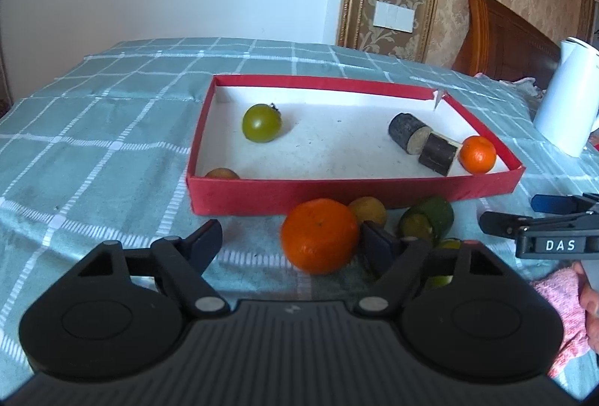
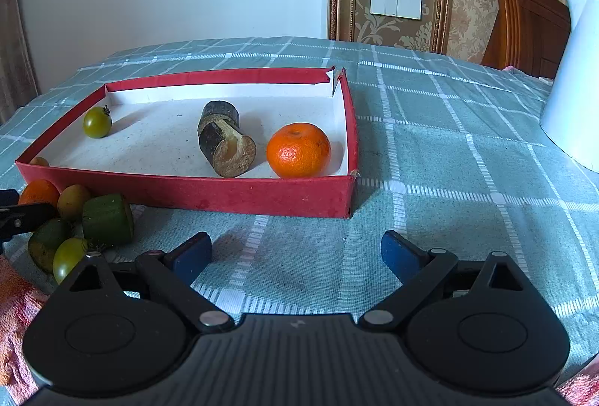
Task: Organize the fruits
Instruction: 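Grasp the large mandarin with the left tool and lift it over the box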
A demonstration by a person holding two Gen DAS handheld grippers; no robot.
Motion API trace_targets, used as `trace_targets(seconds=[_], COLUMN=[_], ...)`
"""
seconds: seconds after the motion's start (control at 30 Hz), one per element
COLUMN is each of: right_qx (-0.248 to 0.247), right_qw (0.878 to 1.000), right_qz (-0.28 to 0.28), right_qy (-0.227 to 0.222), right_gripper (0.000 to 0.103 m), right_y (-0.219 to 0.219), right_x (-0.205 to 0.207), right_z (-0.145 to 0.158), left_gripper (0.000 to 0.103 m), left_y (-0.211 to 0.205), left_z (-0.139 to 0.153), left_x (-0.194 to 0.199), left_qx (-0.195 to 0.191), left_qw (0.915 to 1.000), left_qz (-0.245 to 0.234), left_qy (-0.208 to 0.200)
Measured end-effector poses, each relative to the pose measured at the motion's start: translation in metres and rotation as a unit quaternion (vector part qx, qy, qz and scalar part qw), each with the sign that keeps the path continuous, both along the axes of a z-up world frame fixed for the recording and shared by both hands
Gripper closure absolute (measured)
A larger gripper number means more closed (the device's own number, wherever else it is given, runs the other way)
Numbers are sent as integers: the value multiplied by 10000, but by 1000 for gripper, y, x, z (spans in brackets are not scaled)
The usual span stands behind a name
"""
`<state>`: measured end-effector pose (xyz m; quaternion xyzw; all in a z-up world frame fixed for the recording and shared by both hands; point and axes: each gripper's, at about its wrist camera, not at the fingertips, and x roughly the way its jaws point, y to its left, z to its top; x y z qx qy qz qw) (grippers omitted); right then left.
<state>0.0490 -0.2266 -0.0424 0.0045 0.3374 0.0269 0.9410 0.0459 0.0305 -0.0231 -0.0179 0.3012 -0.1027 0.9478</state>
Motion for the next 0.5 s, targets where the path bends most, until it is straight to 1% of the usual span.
trace_targets(seconds=[0.03,0.07,0.1,0.13,0.17,0.23,0.3,0.5], right_qx=[0,0,0,0,0,1,1,1], right_qw=[10000,10000,10000,10000,10000,10000,10000,10000], right_qz=[0,0,0,0,0,0,0,0], right_qy=[0,0,0,0,0,0,0,0], right_gripper=[5,5,5,5,5,5,5,5], right_y=[0,0,0,0,0,0,0,0], right_x=[0,0,0,0,0,0,0,0], right_z=[0,0,0,0,0,0,0,0], left_gripper=[31,42,49,61,63,63,63,63], left_y=[1,2,4,5,5,-1,-3,-1], left_z=[0,0,0,1,2,2,2,2], left_x=[0,-1,-2,-2,-3,-5,-7,-9], left_qx=[-19,-68,-185,-302,-346,-156,-67,-142], left_qw=[10000,9999,9995,9989,9987,9991,9991,9990], left_qz=[-43,-121,-238,-339,-377,-390,-420,-410], left_qy=[5,23,37,63,78,23,-26,-60])
